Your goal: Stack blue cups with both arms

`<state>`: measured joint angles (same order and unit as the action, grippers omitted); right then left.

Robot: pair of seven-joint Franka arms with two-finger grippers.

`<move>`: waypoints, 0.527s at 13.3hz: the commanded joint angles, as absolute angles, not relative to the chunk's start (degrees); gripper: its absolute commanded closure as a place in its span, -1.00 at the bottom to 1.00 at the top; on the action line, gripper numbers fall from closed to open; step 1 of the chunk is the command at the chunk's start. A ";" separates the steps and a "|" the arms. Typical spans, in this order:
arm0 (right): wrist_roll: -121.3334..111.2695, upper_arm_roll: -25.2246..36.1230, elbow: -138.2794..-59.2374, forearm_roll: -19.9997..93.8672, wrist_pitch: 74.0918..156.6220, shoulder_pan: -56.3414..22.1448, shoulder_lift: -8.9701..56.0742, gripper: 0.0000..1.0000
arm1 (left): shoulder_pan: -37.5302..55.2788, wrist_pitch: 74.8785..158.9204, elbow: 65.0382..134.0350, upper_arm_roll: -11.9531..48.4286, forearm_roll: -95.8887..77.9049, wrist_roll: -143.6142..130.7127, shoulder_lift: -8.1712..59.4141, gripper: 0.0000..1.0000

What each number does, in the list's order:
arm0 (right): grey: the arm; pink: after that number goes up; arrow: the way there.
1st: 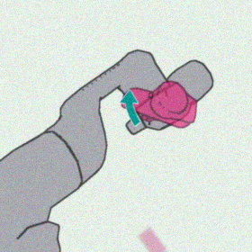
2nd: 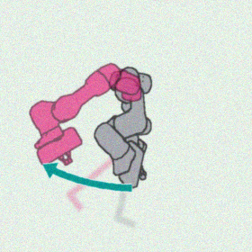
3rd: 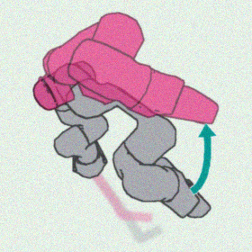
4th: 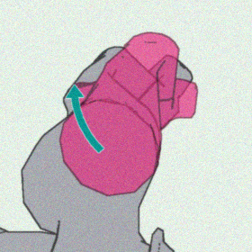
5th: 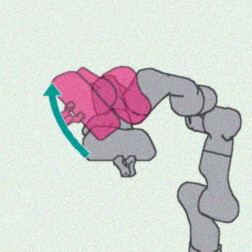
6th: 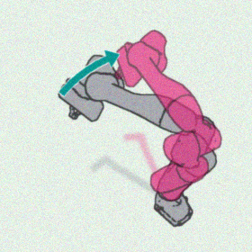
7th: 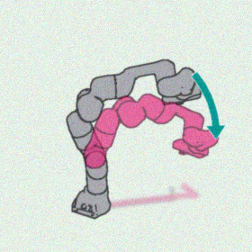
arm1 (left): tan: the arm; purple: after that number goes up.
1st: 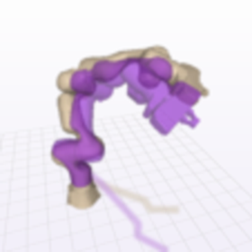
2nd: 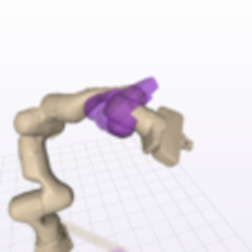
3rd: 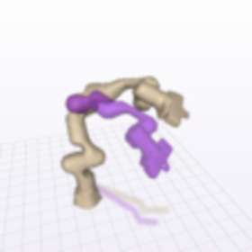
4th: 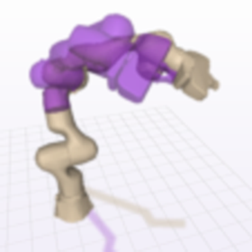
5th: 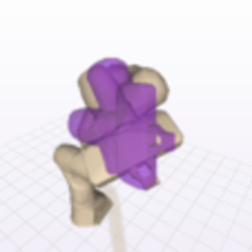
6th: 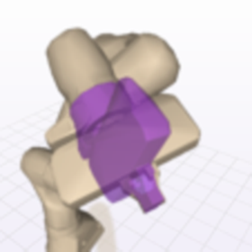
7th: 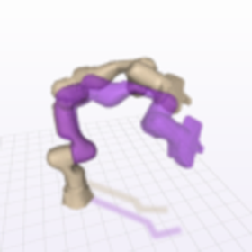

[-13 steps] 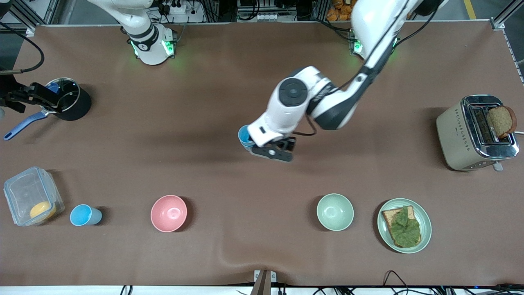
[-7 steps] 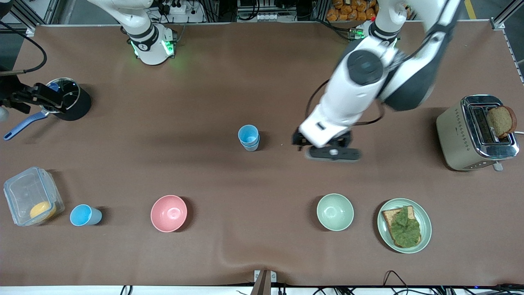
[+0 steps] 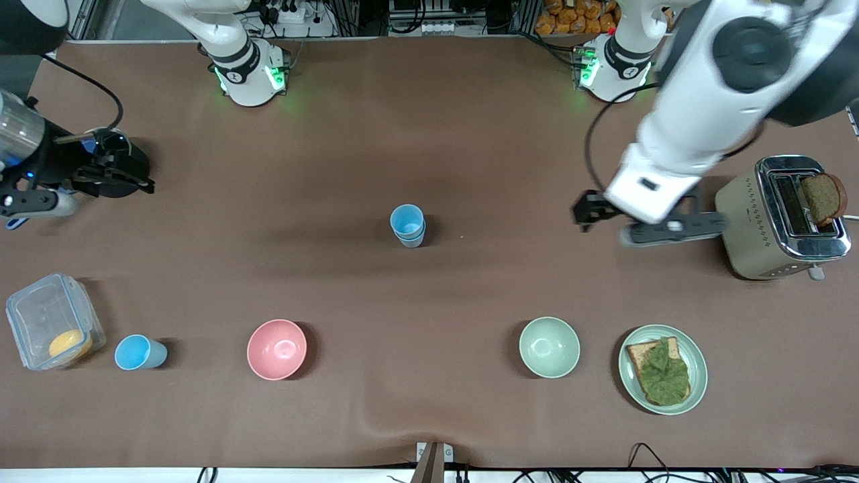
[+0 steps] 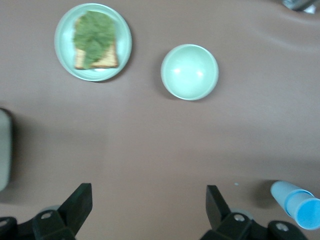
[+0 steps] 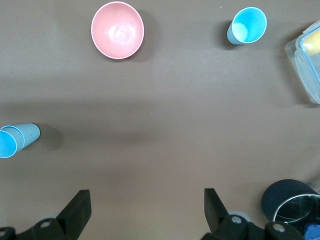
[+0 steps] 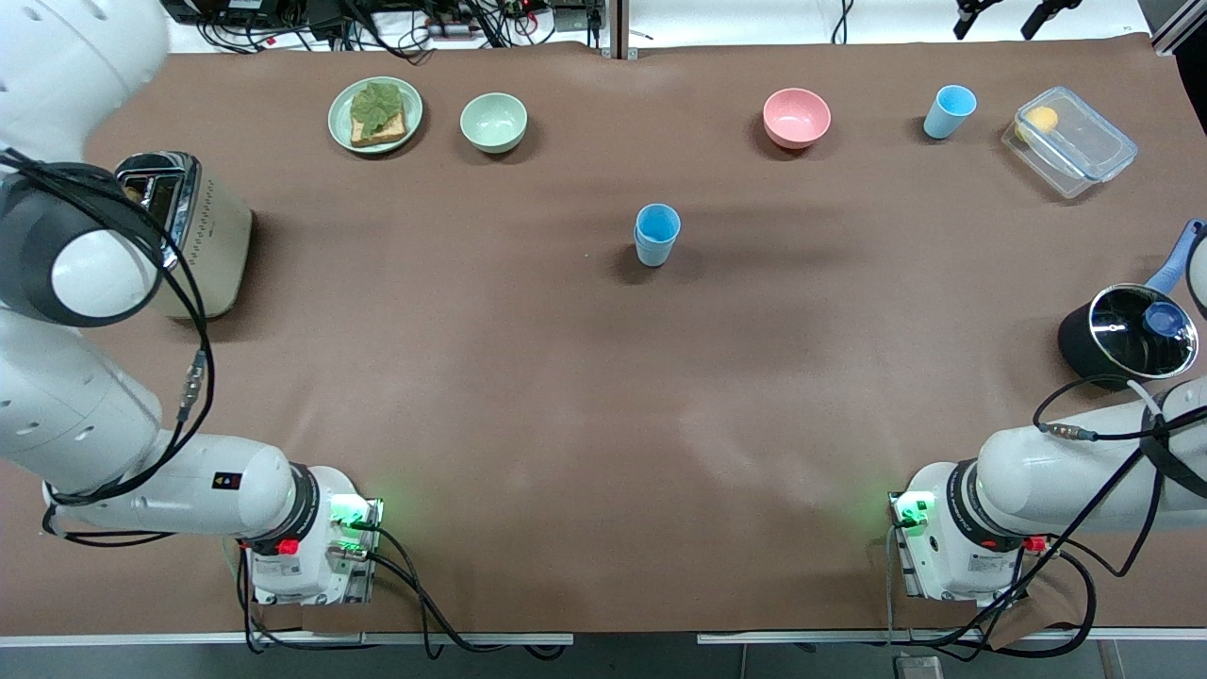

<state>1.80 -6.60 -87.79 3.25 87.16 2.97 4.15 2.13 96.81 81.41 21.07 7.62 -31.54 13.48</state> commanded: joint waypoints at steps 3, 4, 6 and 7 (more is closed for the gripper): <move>2.55 -6.33 -87.71 3.34 87.19 2.72 4.31 -1.00 | -2.71 93.17 82.88 21.36 8.79 -27.35 10.90 -1.00; 2.46 -6.33 -87.63 3.25 87.27 2.72 4.31 -1.00 | -3.07 92.99 82.88 21.36 8.88 -26.81 10.72 -1.00; 2.46 -6.33 -87.54 3.08 87.28 2.55 4.31 -1.00 | -3.77 91.67 82.88 21.36 8.88 -26.37 10.20 -1.00; 2.46 -6.33 -87.54 2.99 87.28 2.46 4.31 -1.00 | -4.39 91.67 82.88 20.66 8.70 -23.50 9.59 -1.00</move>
